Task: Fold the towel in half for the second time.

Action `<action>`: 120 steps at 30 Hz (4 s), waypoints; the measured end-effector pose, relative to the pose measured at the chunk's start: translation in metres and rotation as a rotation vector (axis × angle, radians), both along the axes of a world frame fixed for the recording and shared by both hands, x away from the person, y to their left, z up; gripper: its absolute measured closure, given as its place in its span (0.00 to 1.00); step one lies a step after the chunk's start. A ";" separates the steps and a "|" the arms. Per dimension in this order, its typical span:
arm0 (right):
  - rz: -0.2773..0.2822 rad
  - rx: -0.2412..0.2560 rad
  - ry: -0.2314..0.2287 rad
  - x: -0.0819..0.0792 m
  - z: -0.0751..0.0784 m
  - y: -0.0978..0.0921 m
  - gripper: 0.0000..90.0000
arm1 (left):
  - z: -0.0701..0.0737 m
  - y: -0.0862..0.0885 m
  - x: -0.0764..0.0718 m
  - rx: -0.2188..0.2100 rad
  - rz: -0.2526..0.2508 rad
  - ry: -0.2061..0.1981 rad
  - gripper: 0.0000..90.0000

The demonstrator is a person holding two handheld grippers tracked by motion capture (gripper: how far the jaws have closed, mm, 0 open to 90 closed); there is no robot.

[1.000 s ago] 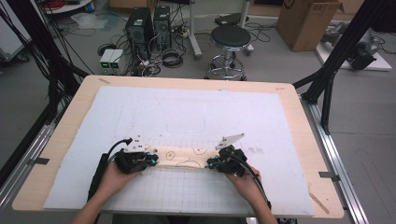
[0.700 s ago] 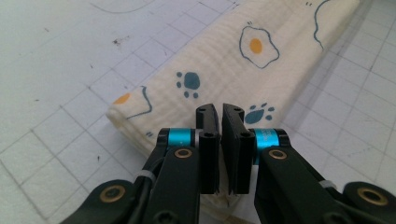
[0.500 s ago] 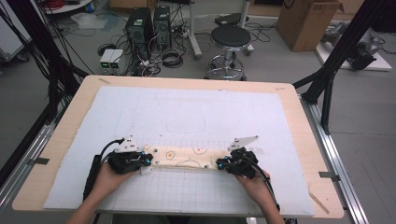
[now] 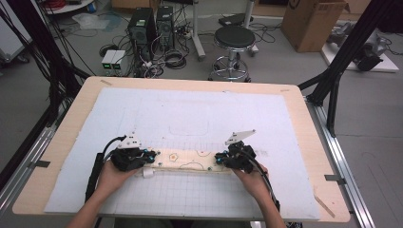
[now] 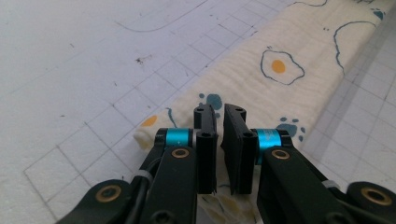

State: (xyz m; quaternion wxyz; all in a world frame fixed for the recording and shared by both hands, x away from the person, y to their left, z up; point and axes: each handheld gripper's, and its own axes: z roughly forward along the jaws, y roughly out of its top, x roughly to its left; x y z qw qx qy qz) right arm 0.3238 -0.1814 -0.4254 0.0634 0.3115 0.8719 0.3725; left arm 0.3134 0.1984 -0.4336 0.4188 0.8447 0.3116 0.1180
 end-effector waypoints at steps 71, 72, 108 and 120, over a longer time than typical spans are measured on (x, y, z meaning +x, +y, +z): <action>-0.075 0.064 0.073 0.020 0.005 -0.027 0.92 | 0.002 0.020 0.025 -0.088 0.111 0.059 0.91; -0.081 0.067 0.067 0.021 0.008 -0.027 0.92 | 0.004 0.019 0.027 -0.080 0.112 0.051 0.91; -0.261 0.047 0.043 0.091 0.000 -0.025 0.90 | -0.008 0.008 0.086 -0.108 0.279 0.034 0.88; -0.271 0.092 0.041 0.088 0.006 -0.029 0.65 | 0.003 0.018 0.081 -0.129 0.293 0.022 0.75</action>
